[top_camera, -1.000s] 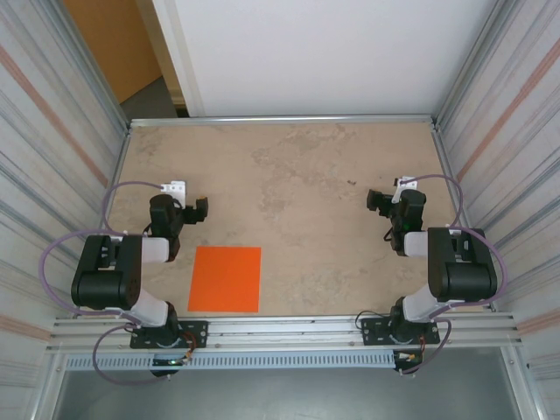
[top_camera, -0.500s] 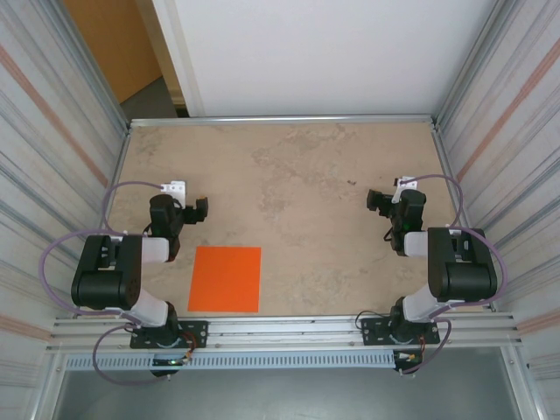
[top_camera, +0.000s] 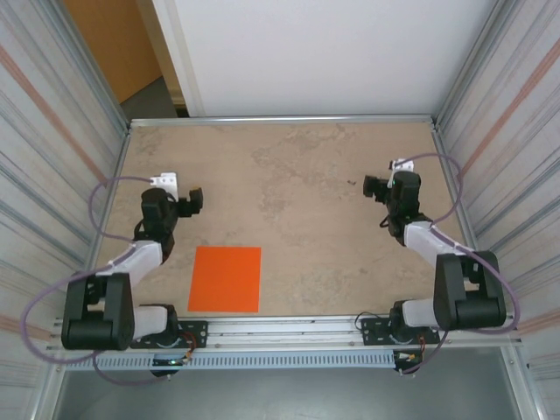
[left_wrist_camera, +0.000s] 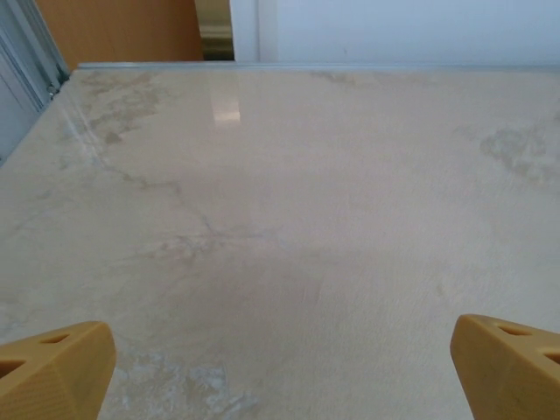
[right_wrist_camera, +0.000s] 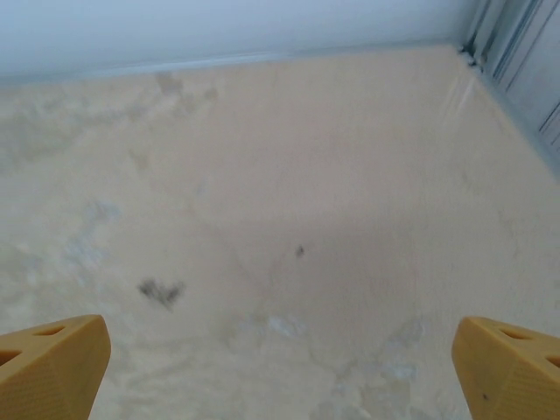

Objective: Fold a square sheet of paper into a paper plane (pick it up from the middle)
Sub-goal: Move the square sheet of paper to the center of the table.

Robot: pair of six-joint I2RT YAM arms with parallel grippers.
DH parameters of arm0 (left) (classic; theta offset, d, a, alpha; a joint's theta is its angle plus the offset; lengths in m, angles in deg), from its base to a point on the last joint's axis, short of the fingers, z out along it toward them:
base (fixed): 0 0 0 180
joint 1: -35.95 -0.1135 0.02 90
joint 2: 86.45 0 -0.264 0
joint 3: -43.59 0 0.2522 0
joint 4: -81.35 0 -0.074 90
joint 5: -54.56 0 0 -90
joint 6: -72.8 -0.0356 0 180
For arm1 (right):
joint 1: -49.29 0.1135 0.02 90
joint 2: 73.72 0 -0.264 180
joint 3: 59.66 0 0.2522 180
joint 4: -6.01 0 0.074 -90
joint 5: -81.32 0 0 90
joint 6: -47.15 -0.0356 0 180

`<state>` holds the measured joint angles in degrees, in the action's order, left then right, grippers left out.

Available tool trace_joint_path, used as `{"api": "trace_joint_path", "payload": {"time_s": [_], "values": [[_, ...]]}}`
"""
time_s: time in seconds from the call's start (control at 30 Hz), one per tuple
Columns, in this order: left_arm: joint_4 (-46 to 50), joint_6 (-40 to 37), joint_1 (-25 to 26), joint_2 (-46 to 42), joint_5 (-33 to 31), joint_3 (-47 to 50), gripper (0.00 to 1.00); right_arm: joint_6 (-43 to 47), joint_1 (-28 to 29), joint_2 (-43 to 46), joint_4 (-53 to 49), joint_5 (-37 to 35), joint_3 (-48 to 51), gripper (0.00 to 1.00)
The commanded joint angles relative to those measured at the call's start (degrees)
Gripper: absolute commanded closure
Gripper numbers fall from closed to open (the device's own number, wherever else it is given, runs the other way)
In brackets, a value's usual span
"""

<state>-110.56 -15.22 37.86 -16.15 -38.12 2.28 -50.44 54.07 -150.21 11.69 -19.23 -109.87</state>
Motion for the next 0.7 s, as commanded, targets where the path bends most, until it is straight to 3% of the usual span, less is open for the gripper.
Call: {"api": "trace_joint_path", "payload": {"time_s": [0.0, 0.23, 0.37, 0.67], "values": [[16.5, 9.0, 0.7, -4.9, 0.7, -5.1, 0.01, -7.5, 2.2, 3.2, -20.0, -1.1, -7.9, 0.01], [35.0, 20.0, 1.1, -9.5, 11.4, -13.6, 0.01, -14.7, 13.7, -1.6, -42.4, 7.5, -23.3, 0.01], [39.7, 19.1, 1.1, -8.3, 14.5, -17.5, 0.01, -16.1, 24.5, -7.9, -48.9, 4.8, -28.9, 0.01], [40.9, 20.4, 0.0, -7.8, 12.0, -17.2, 0.01, -13.2, 45.9, -28.0, -55.9, 0.0, -41.9, 0.01]]}}
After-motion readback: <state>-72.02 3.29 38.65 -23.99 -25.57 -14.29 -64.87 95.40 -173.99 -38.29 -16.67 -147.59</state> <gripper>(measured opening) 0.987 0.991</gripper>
